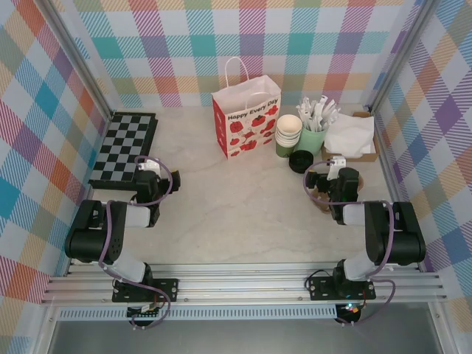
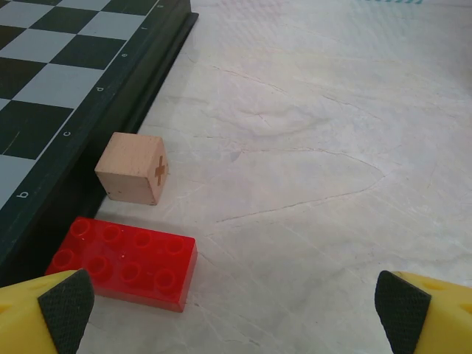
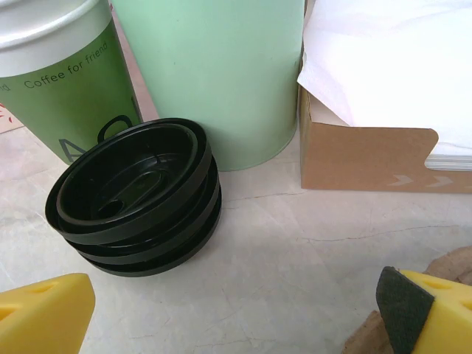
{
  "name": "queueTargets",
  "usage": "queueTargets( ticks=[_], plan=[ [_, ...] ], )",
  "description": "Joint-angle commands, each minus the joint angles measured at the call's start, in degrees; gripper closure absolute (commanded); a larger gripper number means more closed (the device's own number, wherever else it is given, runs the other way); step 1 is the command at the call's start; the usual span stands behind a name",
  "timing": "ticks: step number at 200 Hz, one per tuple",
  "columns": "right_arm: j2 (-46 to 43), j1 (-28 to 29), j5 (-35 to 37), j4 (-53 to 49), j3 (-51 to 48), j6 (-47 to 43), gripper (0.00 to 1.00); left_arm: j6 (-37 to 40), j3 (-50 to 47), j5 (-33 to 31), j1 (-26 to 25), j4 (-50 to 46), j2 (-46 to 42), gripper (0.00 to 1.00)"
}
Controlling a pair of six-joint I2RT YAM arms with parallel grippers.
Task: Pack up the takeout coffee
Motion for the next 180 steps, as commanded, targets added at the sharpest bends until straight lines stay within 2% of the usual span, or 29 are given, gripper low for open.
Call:
queueTargets(
  ticks=[1, 180],
  plan=[
    [0.3, 0.0, -1.1, 1.6, 0.8, -0.2, 0.0, 0.1, -0.3, 0.9, 0.0, 1.4, -0.1, 0.0],
    [0.2, -0.7, -2.7, 1.6, 0.8, 0.1, 0.0, 0.4, -0.3, 1.5, 0.0, 1.3, 0.0, 0.0]
  ],
)
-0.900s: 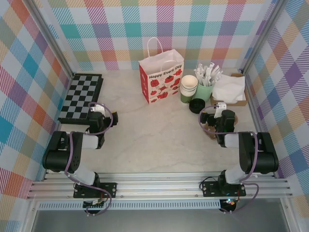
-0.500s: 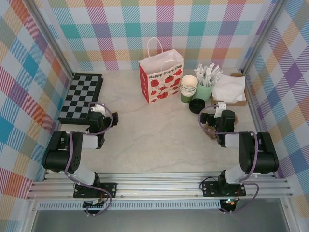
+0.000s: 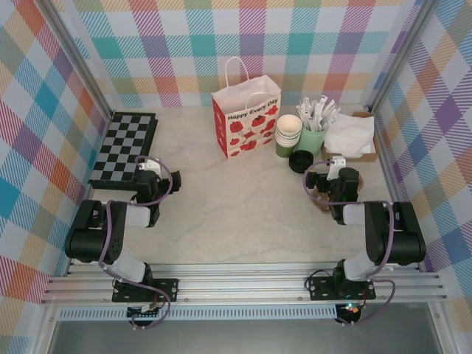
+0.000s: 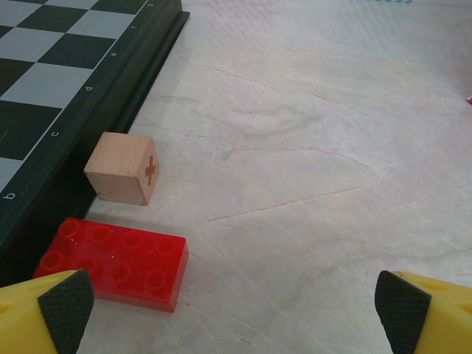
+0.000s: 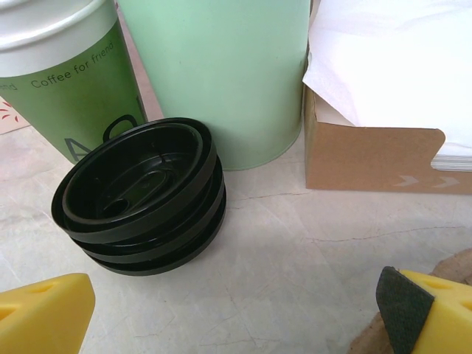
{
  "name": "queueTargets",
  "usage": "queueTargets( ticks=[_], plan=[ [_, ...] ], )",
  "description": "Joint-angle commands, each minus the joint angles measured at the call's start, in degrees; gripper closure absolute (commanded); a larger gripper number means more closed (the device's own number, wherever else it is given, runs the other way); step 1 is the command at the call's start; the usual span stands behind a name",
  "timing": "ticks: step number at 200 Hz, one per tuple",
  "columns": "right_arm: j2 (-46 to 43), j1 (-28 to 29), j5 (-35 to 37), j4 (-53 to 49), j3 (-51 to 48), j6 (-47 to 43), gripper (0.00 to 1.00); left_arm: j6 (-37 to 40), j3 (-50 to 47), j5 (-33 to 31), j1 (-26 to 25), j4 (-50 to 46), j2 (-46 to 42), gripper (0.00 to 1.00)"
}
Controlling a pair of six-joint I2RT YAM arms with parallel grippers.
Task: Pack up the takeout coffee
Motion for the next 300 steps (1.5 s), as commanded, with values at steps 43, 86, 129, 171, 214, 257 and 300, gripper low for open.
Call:
queueTargets(
  ticks=[43, 86, 129, 171, 214, 257, 300],
  plan=[
    [-8.2, -0.1, -2.1, -9.4, 2.4, 0.4, 0.0, -0.9, 3.0, -4.2, -1.0, -11.6, -8.3, 0.0],
    [-21.9, 0.0, 1.4, -40.6, 11.3, 14.9, 0.0, -15.6, 13.8, -23.6, -9.6, -44.2, -21.1, 0.0],
    [-25.4, 0.0, -4.7, -63.0, 21.4, 28.5, 0.0, -42.0, 28.6, -24.2, -19.9, -73.4, -26.3, 0.0],
    [-17.1, 0.5, -13.2, -81.5, 35.1, 30.8, 0.0, -50.3, 31.7, -8.5, -22.3, -72.7, -26.1, 0.0],
    [-7.0, 8.7, -14.3, -81.3, 47.9, 40.3, 0.05, -49.9, 35.4, 1.2, -23.9, -71.5, -18.7, 0.0],
    [5.9, 13.7, 5.0, -90.0, 65.5, 60.4, 0.25, -52.4, 32.2, 4.0, -23.8, -64.8, -14.2, 0.0],
    [17.2, 14.9, 10.3, -97.9, 80.6, 62.4, 0.49, -44.1, 35.0, -2.9, -23.8, -70.0, -12.8, 0.0]
  ],
)
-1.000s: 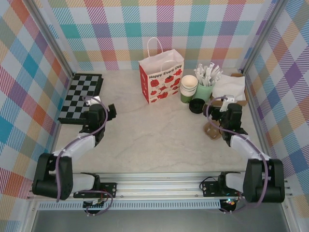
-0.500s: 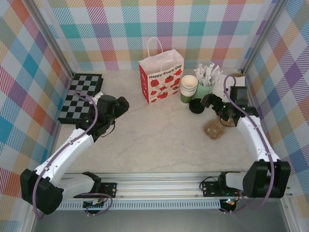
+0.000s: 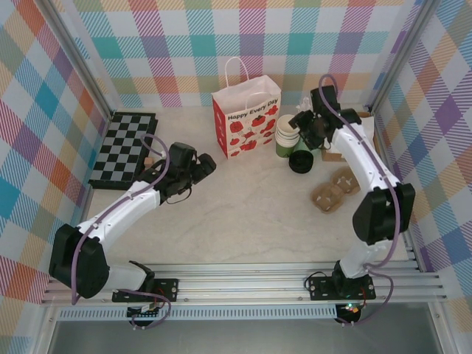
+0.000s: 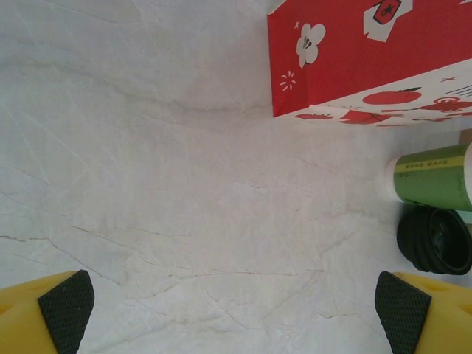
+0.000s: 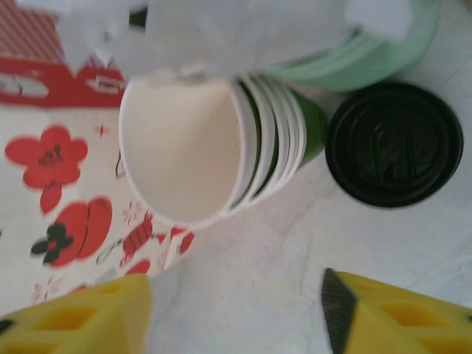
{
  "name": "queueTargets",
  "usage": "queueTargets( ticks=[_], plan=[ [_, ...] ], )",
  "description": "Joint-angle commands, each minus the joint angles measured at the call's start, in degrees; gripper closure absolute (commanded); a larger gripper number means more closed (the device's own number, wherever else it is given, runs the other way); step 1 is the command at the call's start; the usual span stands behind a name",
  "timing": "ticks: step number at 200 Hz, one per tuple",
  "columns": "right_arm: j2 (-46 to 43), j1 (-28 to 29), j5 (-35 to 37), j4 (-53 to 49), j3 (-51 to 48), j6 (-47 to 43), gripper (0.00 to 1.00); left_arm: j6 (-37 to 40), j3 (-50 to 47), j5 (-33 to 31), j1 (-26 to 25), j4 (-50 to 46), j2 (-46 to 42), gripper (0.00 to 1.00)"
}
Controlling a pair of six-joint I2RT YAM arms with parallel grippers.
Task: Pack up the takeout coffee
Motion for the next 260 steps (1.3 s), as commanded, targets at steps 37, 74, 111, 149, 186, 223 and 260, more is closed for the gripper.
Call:
queueTargets(
  ticks=[37, 74, 111, 149, 186, 223, 260],
  plan=[
    [10.9, 0.8, 6.2, -12.0, 14.8, 1.8, 0.59, 8.3, 1.7, -5.1, -0.2, -1.9, 2.7, 0.0],
    [13.9, 1.0, 6.5, -13.1, 17.4, 2.5, 0.69, 9.3, 2.5, -5.9, -0.2, -1.8, 5.6, 0.0],
    [15.7, 1.1, 6.2, -12.5, 18.7, 2.0, 0.74, 12.0, 3.5, -7.1, -0.1, -2.3, 7.4, 0.0],
    [16.8, 1.1, 6.3, -12.7, 19.5, 1.9, 0.81, 12.5, 3.5, -7.5, -0.1, -2.4, 7.9, 0.0],
    [17.0, 1.1, 6.2, -12.9, 19.7, 1.6, 0.91, 12.9, 3.7, -7.8, -0.1, -2.3, 8.2, 0.0],
    [16.3, 1.1, 6.3, -13.8, 20.7, 1.4, 1.0, 13.5, 4.3, -7.3, -0.1, -2.6, 8.4, 0.0],
    [16.3, 1.2, 7.5, -18.8, 24.7, 2.0, 1.0, 13.5, 3.5, -4.6, 0.2, -0.8, 7.5, 0.0]
  ],
)
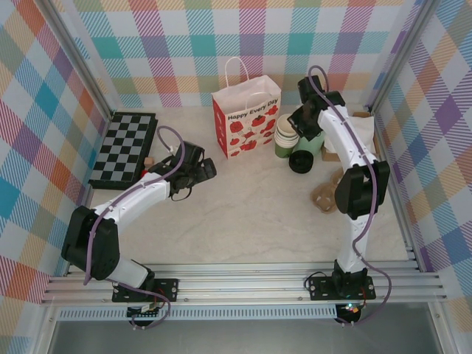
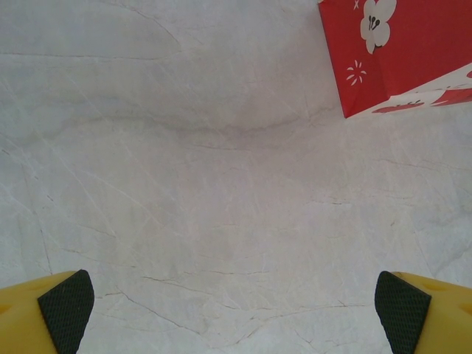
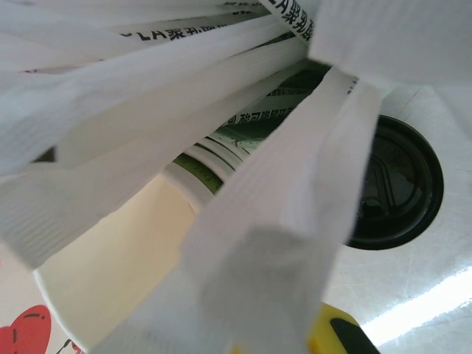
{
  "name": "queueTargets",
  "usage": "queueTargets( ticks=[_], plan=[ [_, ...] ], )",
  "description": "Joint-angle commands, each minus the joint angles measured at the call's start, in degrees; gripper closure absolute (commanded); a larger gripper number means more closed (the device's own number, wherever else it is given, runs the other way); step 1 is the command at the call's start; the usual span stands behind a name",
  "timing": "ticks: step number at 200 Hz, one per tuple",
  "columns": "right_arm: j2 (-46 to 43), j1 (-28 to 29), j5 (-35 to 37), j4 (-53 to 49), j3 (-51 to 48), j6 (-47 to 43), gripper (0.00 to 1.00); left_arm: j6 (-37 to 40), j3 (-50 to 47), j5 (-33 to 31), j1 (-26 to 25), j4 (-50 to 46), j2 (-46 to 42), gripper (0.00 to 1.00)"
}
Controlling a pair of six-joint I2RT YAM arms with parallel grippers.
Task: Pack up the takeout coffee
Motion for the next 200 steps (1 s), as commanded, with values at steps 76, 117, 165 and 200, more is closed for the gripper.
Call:
queueTargets(
  ticks=[76, 117, 165, 200],
  plan=[
    [-5.1, 2.6, 7.3, -5.6, 7.4, -3.0, 1.0, -0.3, 2.0, 8.2, 1.0, 2.8, -3.0, 0.0],
    [-11.0, 5.3, 11.2, -5.2, 6.0, -4.6, 1.0, -1.8, 1.3, 9.2, 1.3, 3.7, -5.9, 0.0],
    [-24.5, 10.6, 14.1, 0.8, -8.9, -5.3, 1.0, -3.5, 0.8, 7.2, 1.3, 0.3, -10.4, 0.0],
    [-34.2, 17.6, 11.3, 5.4, -25.8, -5.4, 1.0, -6.3, -2.4, 7.0, 1.3, 0.4, -15.0, 0.0]
  ],
)
